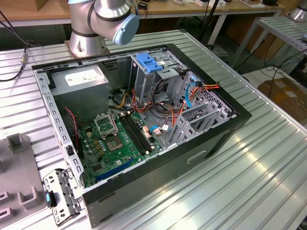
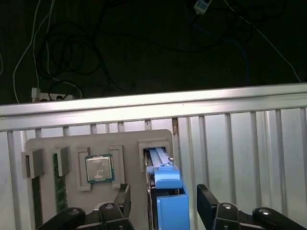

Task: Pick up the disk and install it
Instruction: 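Pick up the disk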

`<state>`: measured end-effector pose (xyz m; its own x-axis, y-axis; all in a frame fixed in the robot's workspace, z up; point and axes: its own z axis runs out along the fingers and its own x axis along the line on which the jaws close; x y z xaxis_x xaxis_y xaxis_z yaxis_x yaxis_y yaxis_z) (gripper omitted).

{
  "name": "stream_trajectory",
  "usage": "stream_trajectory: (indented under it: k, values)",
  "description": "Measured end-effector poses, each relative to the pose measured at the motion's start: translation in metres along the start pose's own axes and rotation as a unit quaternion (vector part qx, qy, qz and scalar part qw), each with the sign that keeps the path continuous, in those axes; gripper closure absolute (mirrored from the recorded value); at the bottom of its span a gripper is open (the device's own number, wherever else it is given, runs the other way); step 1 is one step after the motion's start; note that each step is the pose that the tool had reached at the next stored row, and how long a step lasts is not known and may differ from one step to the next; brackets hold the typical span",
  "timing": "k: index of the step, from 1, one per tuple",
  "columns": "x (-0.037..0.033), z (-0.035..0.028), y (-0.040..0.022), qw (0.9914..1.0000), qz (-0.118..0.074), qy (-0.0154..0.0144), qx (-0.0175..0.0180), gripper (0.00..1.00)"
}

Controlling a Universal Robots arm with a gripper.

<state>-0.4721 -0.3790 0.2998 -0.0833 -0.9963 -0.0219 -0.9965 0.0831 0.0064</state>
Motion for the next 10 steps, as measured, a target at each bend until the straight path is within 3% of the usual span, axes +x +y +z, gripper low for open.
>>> stream_trajectory:
  k: [8, 9, 10]
  values:
    - [0.0001, 0.0047, -0.0001, 1.0, 0.0, -0.0007, 0.0, 0.34]
    - [0.0001, 0.0047, 0.0, 1.0, 0.0, -0.0007, 0.0, 0.43]
    - [0.0001, 0.0047, 0.0, 1.0, 0.0, -0.0007, 0.0, 0.43]
